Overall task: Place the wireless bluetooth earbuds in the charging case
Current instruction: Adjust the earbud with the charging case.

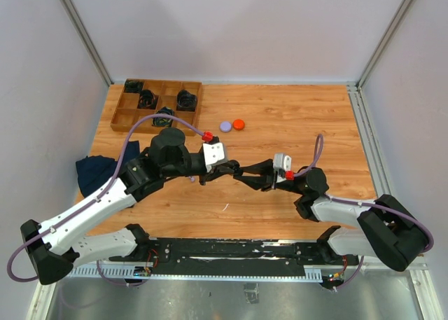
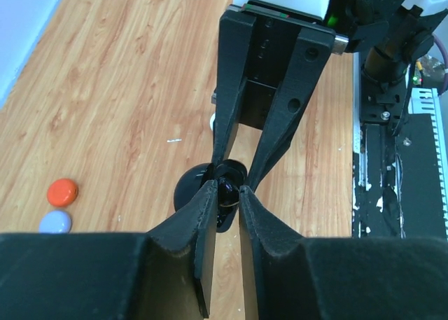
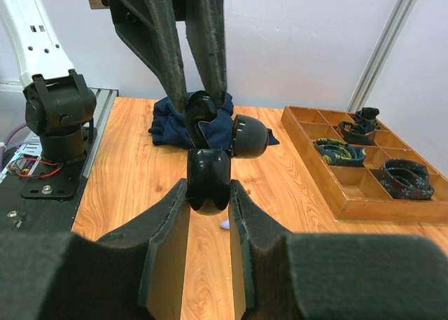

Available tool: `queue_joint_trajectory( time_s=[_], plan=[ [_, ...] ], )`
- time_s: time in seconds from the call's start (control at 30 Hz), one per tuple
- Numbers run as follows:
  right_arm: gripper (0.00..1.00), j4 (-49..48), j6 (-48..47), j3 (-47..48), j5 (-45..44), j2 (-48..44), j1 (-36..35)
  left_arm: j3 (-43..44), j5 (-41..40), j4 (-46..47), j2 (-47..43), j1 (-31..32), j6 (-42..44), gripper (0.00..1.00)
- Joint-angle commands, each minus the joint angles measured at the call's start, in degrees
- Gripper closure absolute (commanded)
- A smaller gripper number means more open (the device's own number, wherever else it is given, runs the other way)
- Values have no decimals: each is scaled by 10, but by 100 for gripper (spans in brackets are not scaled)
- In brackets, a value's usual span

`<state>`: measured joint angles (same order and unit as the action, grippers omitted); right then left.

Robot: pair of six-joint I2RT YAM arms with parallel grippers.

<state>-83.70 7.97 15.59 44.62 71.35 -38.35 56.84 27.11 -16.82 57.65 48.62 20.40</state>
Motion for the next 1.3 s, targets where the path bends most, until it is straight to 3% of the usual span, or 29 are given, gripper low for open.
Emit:
queue_joint_trajectory(
  time_s=[0.0,0.4,0.67,0.93,1.27],
  plan=[
    [96,-49,11,18,11,-14,-7,2,-14,-10,5,3,-10,75],
    [96,-49,14,19,12,-22,-7,-20,-43,20,-18,3,-28,73],
    [96,-49,14,19,13,-19,-8,-18,-11,31,-9,2,-23,71],
    [96,-49,14,19,13,-19,-7,-23,-14,43,-4,2,-19,57],
    [96,-50,14,19,10,-13,-7,-36,-27,79,-29,2,-37,47]
  ],
)
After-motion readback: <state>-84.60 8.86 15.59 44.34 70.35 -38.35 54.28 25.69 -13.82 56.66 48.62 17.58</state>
